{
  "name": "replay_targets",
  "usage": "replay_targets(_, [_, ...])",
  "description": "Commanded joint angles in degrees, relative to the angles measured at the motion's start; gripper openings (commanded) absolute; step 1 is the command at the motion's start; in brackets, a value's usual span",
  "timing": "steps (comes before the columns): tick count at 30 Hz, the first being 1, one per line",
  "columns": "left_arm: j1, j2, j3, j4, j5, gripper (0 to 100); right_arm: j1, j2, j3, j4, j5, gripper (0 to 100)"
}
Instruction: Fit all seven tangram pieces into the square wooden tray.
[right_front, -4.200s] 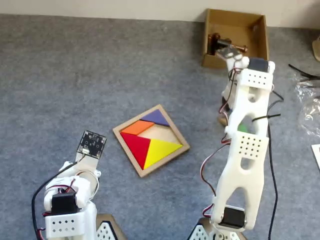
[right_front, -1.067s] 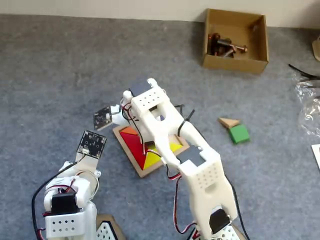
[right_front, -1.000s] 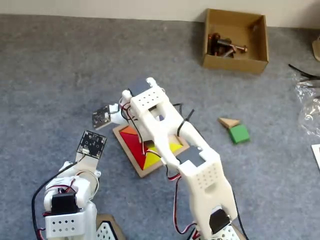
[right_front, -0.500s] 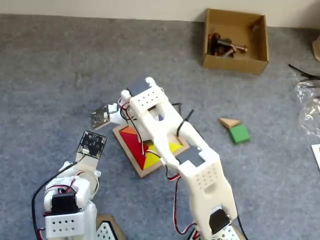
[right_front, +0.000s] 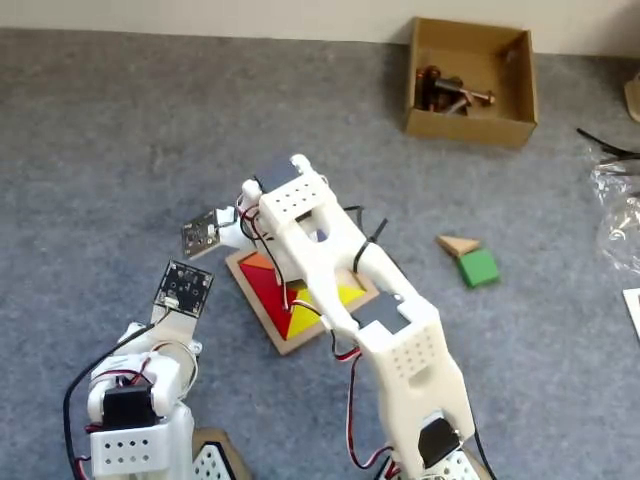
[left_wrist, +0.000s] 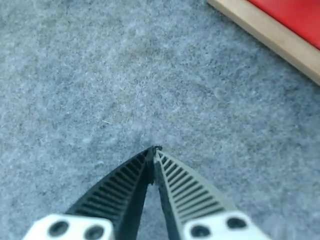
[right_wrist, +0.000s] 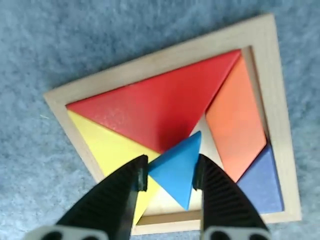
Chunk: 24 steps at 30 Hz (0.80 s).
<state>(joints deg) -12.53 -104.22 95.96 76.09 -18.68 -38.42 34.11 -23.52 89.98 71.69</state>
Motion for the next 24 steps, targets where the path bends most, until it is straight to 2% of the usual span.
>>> replay_targets(1, [-0.2, -0.5, 1.2, 0.4, 0.6, 1, -0.4, -0.5, -3.4, -0.1, 0.4, 13.5])
replay_targets(11, [-0.2, -0.5, 1.2, 0.4, 0.6, 1, -0.3, -0.7, -3.8, -0.2, 0.6, 13.5])
replay_targets(17, [-0.2, -0.5, 1.2, 0.4, 0.6, 1, -0.3, -0.3, -12.7, 0.0, 0.6, 13.5])
replay_targets(24, [-0.2, -0.5, 1.2, 0.4, 0.6, 1, 1.1, -0.2, -9.9, 0.0, 0.6, 13.5])
